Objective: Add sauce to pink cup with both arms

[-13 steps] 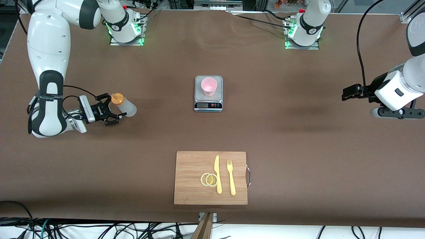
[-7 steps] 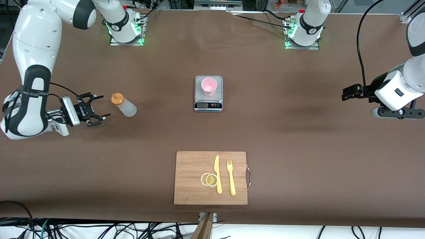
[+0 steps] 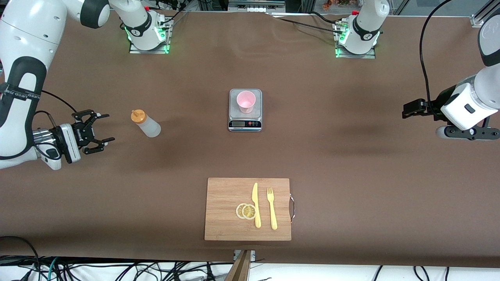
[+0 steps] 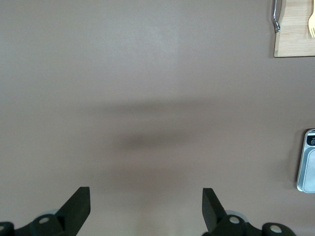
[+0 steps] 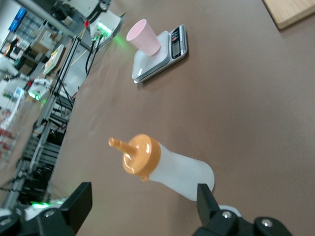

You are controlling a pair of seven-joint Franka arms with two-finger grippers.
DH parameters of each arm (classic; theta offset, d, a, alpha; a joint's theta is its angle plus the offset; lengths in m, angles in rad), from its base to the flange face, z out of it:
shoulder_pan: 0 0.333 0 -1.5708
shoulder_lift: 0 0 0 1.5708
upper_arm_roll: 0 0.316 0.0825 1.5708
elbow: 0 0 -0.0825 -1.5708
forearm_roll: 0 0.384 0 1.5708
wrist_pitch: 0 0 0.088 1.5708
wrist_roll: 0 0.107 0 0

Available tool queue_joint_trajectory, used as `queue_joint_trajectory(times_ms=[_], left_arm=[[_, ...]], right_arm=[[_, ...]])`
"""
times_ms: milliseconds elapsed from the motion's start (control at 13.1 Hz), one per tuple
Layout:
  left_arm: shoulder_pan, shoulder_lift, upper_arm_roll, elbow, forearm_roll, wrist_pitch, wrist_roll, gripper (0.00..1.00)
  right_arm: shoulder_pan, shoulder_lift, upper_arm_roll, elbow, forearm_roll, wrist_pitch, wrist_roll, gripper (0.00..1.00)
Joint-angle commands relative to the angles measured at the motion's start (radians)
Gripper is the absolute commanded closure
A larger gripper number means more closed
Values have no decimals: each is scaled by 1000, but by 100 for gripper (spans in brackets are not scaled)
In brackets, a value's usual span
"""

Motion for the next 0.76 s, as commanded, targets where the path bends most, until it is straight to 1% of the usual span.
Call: queue_joint_trajectory(times_ms=[0, 76, 152, 229, 305, 457, 534, 610, 686], left_arm=[[2, 10, 2, 27, -15, -17, 24, 0], [2, 10, 2, 27, -15, -17, 24, 0], [2, 11, 2, 27, -15, -17, 26, 0], [2, 11, 2, 27, -15, -17, 24, 0], [2, 11, 2, 27, -15, -17, 24, 0], [2, 11, 2, 27, -15, -17, 24, 0], [2, 11, 2, 27, -15, -17, 26, 0], [2, 11, 2, 27, -15, -17, 24, 0], [2, 11, 2, 27, -15, -17, 24, 0]], right_arm=[[16, -37, -4, 81, -26, -30, 225, 6], [34, -68, 1, 84, -49, -19, 304, 6], [36, -106, 27, 81, -116, 7, 390, 6], [30, -161, 91, 72, -202, 60, 468, 6], [19, -224, 172, 43, -312, 126, 554, 5], [-36, -365, 342, -40, -511, 221, 775, 3], [-48, -435, 407, -94, -610, 269, 879, 1], [-56, -500, 444, -156, -680, 315, 975, 1], [-71, -552, 475, -215, -719, 356, 1050, 1]])
